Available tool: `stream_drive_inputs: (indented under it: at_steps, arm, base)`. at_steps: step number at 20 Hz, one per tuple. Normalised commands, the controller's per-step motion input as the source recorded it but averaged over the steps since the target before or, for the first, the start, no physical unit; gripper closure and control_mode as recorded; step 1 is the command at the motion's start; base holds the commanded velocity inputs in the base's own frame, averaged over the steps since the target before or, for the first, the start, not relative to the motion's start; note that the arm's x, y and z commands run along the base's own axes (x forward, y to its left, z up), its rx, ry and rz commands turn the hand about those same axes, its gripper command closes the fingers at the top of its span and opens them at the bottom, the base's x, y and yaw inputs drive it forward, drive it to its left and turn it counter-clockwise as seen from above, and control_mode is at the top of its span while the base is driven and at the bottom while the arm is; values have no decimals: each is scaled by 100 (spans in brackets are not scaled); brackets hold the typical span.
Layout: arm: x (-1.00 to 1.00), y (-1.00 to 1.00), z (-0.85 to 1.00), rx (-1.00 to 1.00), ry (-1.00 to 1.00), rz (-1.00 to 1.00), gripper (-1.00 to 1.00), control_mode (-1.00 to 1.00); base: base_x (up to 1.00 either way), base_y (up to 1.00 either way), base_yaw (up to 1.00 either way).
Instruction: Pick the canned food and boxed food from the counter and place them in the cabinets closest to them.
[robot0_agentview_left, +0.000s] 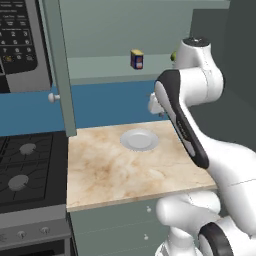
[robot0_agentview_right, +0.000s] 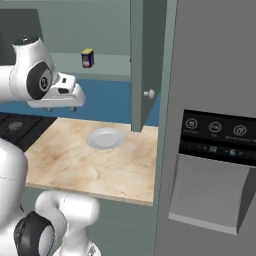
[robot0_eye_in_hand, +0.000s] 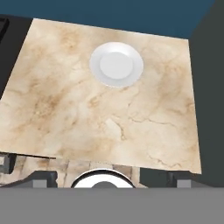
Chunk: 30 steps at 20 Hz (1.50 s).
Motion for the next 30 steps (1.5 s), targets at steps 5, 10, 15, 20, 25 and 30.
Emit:
stream_drive_inputs:
  at_steps: [5, 10, 15, 20, 25, 30]
  arm:
    - [-98, -15, -93, -12, -16, 4, -100, -100]
    - [-51, -17, -100, -13, -18, 3, -100, -100]
    - [-14, -22, -52, -3, -10, 1, -100, -100]
    - [-2, 0, 0, 0, 0, 0, -100, -100]
    - [0, 0, 0, 0, 0, 0, -100, 100]
    - [0, 0, 0, 0, 0, 0, -100, 100]
  base:
    - [0, 0, 0]
    - [0, 0, 0]
    - [0, 0, 0]
    - [0, 0, 0]
    - [-51, 0, 0]
    - [-64, 0, 2]
